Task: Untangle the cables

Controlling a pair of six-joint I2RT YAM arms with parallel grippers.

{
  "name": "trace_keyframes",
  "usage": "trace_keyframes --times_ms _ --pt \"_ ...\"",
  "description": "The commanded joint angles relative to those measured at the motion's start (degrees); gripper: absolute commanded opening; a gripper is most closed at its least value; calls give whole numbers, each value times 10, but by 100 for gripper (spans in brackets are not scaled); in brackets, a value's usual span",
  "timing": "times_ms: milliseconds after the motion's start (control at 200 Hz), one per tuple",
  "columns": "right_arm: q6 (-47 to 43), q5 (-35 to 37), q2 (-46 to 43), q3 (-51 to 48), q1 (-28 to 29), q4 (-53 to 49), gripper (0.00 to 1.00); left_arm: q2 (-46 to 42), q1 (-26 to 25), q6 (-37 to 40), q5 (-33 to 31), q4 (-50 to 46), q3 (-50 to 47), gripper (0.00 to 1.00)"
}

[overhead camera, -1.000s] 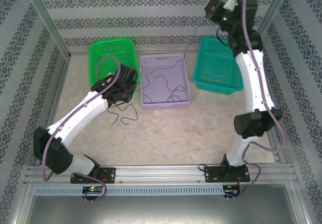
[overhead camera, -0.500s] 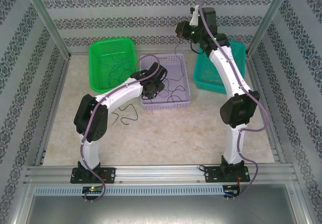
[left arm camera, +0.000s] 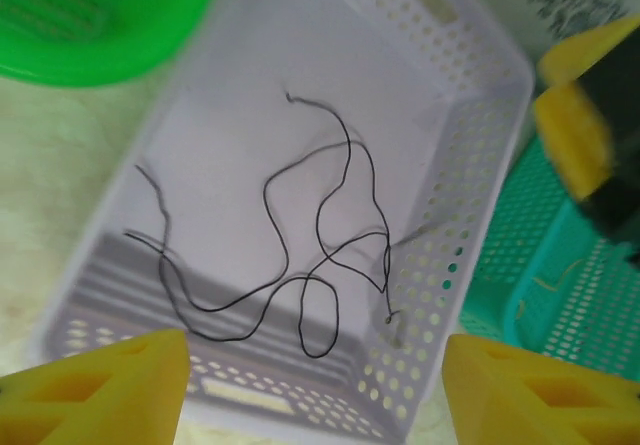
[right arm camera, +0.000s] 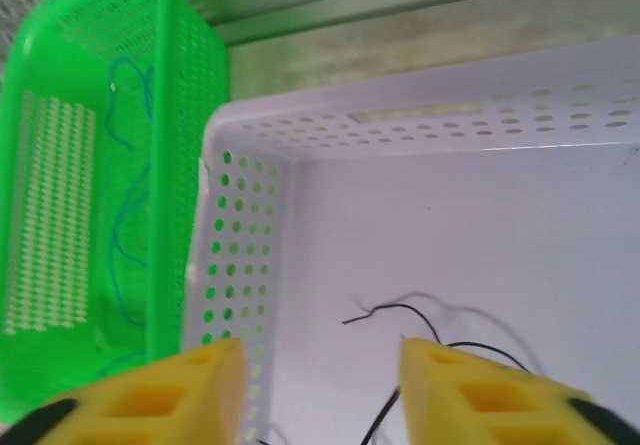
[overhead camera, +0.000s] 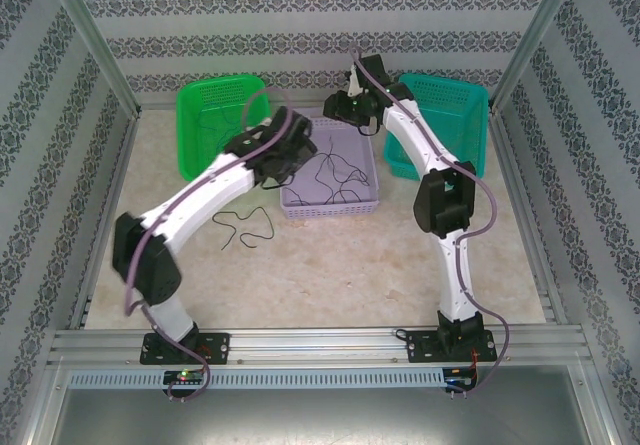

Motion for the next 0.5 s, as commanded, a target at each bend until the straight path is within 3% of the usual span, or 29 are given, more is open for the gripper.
trace_keyframes --times_ms 0,150,255,495 --pt "-9 16 -46 36 8 -34 55 -81 47 -24 -14 -78 -86 67" --pt "-16 57 -136 -3 12 -30 61 -195 109 -38 -2 -105 -235 60" --pt "-48 88 -229 -110 37 15 58 -271 153 -65 32 -114 -343 54" --pt "-79 68 -368 -394 179 89 54 -395 215 -216 141 6 -562 57"
